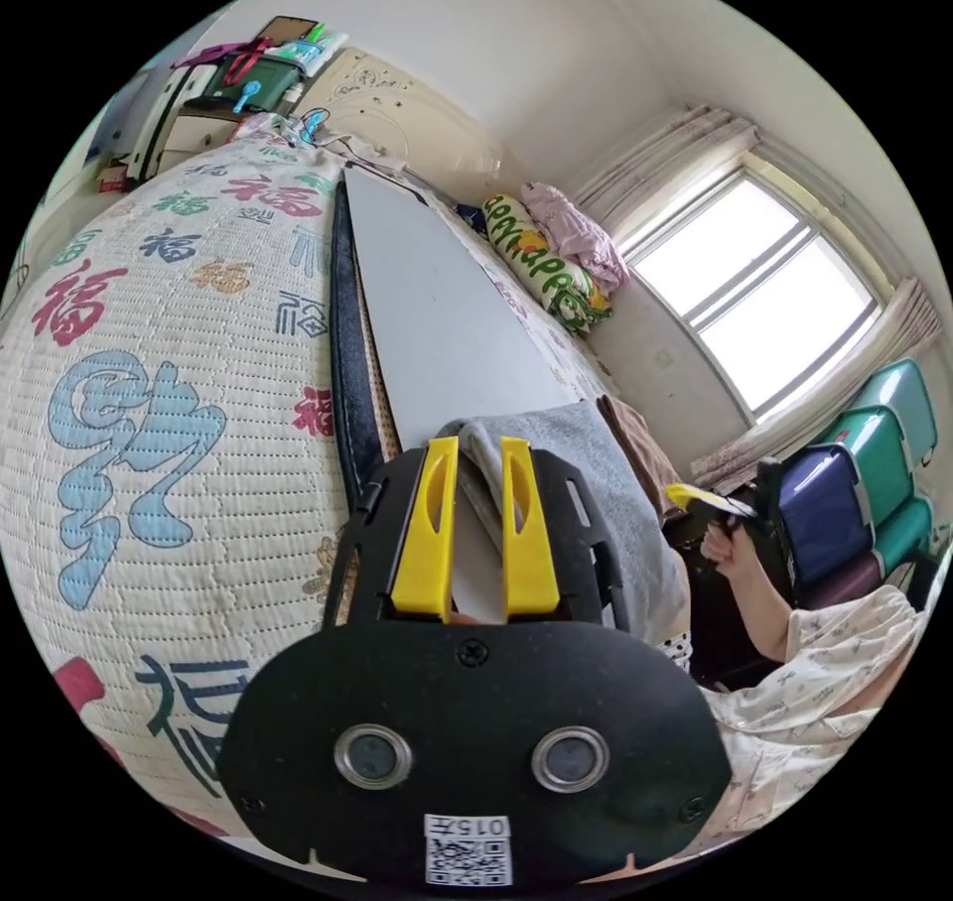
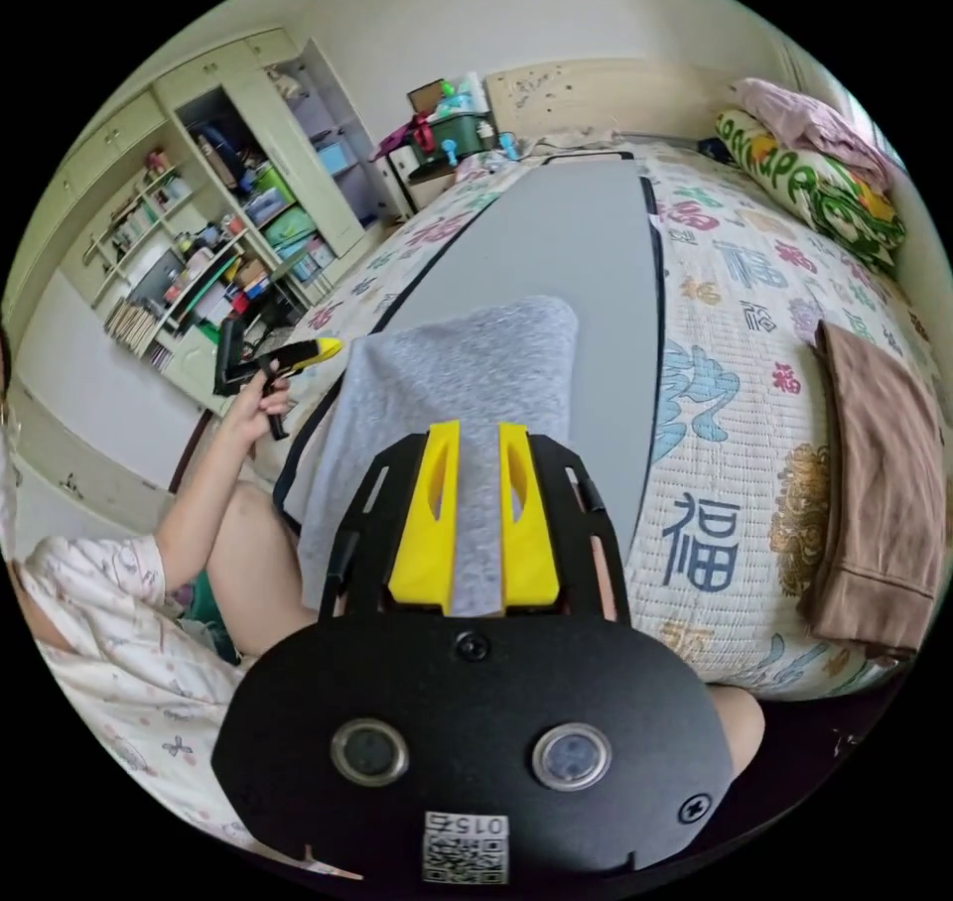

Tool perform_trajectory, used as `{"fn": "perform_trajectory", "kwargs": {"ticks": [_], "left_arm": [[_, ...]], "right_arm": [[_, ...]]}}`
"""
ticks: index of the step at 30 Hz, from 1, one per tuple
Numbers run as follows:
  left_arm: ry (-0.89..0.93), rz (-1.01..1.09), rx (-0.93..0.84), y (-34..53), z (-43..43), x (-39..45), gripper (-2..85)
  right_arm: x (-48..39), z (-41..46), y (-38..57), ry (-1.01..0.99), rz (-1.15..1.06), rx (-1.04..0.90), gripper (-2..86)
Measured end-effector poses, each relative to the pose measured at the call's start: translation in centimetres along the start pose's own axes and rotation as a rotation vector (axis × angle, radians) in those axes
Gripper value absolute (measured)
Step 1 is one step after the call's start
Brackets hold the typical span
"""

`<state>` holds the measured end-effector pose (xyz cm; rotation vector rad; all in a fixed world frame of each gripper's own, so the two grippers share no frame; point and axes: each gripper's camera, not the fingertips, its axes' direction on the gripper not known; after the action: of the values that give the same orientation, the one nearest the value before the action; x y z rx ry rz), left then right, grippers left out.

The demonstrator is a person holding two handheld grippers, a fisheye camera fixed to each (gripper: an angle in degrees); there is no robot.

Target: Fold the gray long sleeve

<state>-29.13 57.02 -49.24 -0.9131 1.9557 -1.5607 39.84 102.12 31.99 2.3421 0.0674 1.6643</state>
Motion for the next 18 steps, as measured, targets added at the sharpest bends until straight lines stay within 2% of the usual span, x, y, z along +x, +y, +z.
{"fn": "perform_trajectory", "kwargs": {"ticks": [5, 7, 10, 18], "left_arm": [[-0.013, 0.085, -0.093, 0.4, 0.9, -0.5, 14.6], [-0.022, 0.104, -0.112, 0.4, 1.1, -0.6, 16.5], [-0.061, 0.124, -0.123, 0.1, 0.8, -1.1, 18.1], [-0.076, 0.047, -0.128, -0.2, -1.3, -5.8, 19.8]], "right_arm": [[3.6, 1.5, -3.7, -0.044, 0.076, -0.052, 14.6], [3.8, 1.4, -4.6, -0.064, 0.069, -0.014, 15.1], [4.2, 2.6, -6.4, -0.149, 0.102, -0.059, 15.0], [1.0, 3.7, -7.8, -0.108, 0.05, -0.165, 13.7]]}}
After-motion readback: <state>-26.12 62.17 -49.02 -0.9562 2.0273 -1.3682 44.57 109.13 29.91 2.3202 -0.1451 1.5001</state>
